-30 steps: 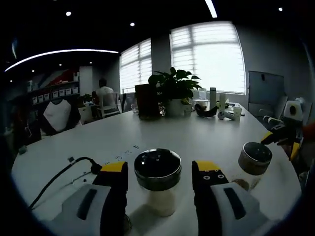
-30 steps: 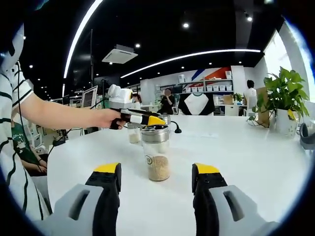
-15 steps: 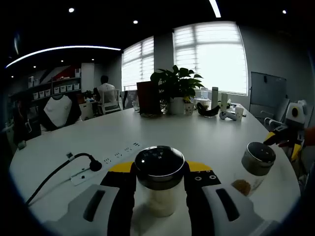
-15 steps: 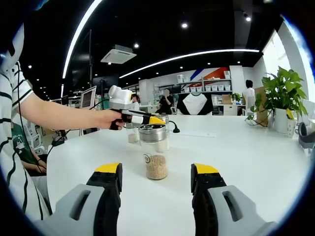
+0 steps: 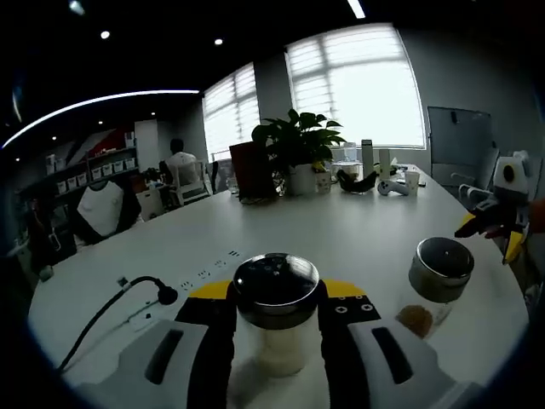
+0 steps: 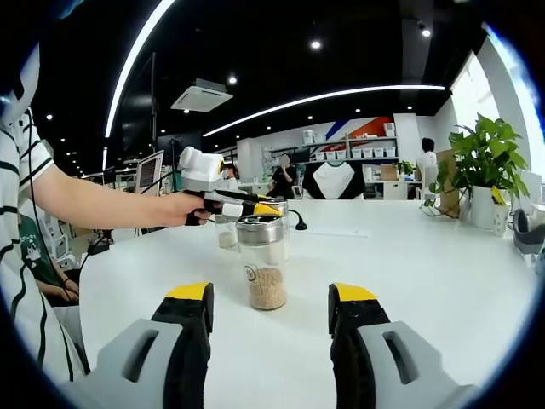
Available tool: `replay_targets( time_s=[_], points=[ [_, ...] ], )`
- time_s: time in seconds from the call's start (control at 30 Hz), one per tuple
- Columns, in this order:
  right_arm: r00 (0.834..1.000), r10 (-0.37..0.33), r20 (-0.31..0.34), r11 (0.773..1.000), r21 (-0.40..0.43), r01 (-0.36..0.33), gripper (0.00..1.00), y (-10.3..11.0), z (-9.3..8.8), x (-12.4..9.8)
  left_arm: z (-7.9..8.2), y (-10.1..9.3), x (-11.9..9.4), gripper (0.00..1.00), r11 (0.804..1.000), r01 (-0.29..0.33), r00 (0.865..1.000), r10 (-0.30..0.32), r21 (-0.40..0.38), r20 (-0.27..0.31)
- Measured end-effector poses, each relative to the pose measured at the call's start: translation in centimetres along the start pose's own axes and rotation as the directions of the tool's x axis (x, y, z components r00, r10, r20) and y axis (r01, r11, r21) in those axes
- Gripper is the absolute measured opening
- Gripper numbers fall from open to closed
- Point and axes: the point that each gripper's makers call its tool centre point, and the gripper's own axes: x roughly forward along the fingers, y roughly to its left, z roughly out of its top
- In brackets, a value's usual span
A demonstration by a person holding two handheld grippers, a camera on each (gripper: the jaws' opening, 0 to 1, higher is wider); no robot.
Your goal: Rotate the seasoning bottle until the label or dispensing opening points toward the visible target arrow and the bottle remains upright within the marked orientation range
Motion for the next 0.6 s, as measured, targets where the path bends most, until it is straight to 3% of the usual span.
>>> replay_targets(
  time_s=[0.6],
  points=[
    [1.000,0.001,0.020,1.000,0.004,-0.001,0.52,0.2,0.8,0.2,1.6,-0.3,-3.8,0.39,0.999,-0.020,0.998,0.022,-0.036,0.053]
  ],
)
